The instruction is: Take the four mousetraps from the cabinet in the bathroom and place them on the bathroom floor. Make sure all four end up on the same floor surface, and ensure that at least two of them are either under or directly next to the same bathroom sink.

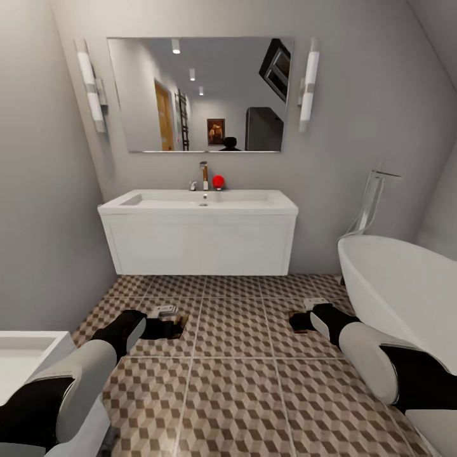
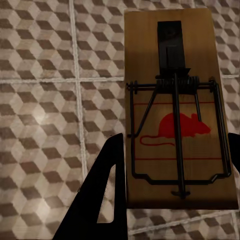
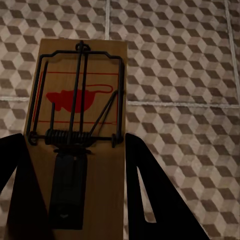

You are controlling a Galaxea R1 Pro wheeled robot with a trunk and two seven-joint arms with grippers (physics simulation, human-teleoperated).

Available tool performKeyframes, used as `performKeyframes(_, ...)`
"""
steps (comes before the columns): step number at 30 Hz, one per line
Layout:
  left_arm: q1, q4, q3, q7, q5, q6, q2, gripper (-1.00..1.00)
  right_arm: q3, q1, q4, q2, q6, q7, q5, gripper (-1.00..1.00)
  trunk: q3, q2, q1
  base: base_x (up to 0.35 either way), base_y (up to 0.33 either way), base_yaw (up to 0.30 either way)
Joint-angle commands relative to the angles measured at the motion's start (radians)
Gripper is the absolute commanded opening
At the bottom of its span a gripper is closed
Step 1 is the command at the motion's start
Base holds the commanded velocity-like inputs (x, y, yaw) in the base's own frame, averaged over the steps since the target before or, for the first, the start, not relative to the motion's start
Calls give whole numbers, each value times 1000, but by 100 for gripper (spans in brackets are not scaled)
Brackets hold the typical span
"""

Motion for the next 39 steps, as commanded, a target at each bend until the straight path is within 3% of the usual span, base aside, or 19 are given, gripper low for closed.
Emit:
performKeyframes(1, 0, -1, 8, -5, -9, 1, 0, -100, -8, -1, -1, 0, 4, 3, 7, -100, -1, 0, 0, 119, 0, 0)
performKeyframes(20, 0, 0, 8, -5, -11, -9, 0, -100, -8, -1, -1, 0, 4, 3, 7, -100, -1, 0, 0, 23, 0, 0)
performKeyframes(39, 0, 1, 8, -5, -9, -11, 0, -100, -8, -1, -1, -1, 5, 4, 7, -100, -1, 0, 0, 135, 0, 0)
